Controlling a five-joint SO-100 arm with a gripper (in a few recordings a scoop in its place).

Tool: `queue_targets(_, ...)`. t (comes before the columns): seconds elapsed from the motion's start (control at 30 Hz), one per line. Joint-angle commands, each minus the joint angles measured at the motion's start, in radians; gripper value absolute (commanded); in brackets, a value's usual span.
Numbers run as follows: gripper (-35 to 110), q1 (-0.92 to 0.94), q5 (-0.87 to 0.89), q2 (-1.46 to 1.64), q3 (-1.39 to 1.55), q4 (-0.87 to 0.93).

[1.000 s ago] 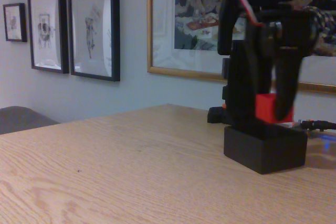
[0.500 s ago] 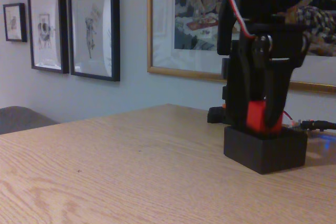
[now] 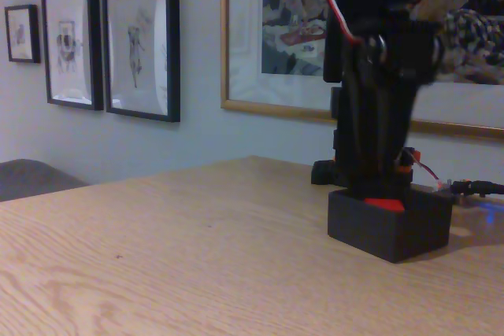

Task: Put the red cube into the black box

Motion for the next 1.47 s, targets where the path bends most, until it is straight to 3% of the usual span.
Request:
queue_targets(0.0,12,-0.112,0.005,0.072,-0.071,0.018)
queue_targets(0.2,11,-0.400,-0.074,0.215,0.080,-0.187)
queue_targets(0.43,11,-0.666,0.021,0.319,0.423,-0.407)
queue_targets(0.83,8,-0.739,-0.064,0.462,0.607,-0.489)
queue_targets(1.43,3,-0.784,-0.032,0.695,0.729,-0.509)
